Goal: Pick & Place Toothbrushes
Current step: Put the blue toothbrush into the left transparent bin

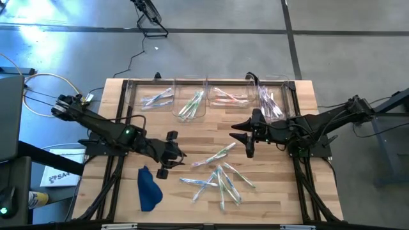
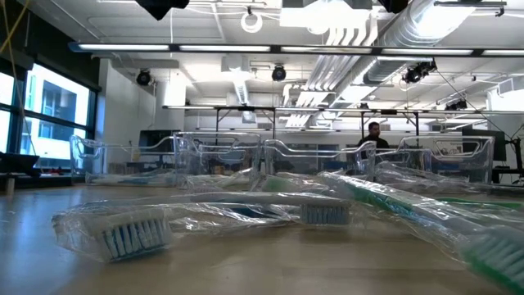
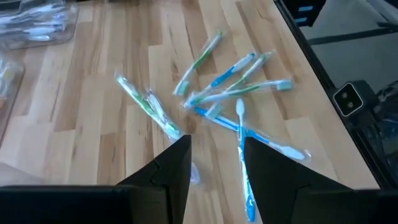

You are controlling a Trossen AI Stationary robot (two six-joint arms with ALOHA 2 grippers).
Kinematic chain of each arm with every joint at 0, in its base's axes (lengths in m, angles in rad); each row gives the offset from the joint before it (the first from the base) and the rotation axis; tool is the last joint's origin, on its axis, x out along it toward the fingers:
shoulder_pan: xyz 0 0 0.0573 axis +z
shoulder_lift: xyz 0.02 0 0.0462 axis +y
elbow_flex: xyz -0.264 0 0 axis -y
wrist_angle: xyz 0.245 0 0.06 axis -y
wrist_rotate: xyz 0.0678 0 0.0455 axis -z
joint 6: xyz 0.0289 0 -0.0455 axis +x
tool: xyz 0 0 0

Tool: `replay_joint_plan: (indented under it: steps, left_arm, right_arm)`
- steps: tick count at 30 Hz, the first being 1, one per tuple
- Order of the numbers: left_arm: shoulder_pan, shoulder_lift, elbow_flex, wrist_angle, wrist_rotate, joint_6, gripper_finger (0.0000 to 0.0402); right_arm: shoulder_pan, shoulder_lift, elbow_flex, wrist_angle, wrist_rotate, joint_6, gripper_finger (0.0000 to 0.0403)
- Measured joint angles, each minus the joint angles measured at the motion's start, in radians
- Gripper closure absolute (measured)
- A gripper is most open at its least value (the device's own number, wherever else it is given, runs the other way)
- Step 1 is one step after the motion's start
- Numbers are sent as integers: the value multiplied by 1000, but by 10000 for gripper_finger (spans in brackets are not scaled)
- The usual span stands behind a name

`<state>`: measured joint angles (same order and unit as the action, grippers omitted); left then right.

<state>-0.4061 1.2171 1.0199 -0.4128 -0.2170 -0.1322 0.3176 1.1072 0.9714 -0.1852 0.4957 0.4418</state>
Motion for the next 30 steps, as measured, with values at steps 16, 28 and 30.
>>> replay_joint_plan:
  steps: [16,28,30]
  left_arm:
    - [0,84,1,65,-18,90,258]
    - [0,221,0,210,129,120,258]
    - [0,236,0,239,131,103,258]
  right_arm:
    - [0,0,0,1,0,6,251]
    - [0,0,0,1,2,7,251]
    - [0,0,0,-2,0,2,251]
